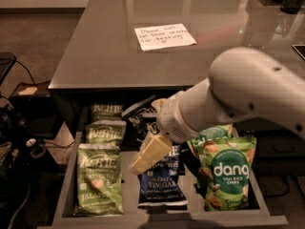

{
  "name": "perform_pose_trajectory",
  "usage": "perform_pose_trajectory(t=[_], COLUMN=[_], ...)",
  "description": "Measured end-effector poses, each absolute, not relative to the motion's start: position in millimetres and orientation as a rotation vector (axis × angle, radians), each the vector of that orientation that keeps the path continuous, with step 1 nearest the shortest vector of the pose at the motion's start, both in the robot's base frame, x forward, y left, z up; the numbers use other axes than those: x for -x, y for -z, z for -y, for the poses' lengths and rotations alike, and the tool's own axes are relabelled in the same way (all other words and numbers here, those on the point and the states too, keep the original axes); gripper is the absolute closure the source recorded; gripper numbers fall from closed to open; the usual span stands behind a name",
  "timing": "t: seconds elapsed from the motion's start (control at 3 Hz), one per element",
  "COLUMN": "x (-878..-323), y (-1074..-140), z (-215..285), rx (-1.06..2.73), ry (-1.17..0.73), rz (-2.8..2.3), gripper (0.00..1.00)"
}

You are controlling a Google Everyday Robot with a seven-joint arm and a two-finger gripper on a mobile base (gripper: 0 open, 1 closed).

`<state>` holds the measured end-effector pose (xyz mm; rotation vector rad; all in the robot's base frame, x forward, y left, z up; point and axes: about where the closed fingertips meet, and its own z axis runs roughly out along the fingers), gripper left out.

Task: Pick green jalapeno chip bag from top drawer and place on counter

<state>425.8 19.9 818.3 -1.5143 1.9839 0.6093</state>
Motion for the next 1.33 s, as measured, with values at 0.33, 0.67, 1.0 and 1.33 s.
perform_pose_trajectory(t=[0.33, 0.67, 1.0, 1.33], x=[-430.1, -437.9, -446.2, -453.9], y=[-791.0, -765.8, -741.0, -716.2], z=[-57.5, -87.3, -107.9, -117.7], rx=[1.529, 1.572, 1.618, 1.649], ry=[-0.61, -0.6, -0.602, -0.617], rz=[-1.963, -1.931, -1.908, -1.909], gripper=[0.0, 0.0, 0.0, 0.14])
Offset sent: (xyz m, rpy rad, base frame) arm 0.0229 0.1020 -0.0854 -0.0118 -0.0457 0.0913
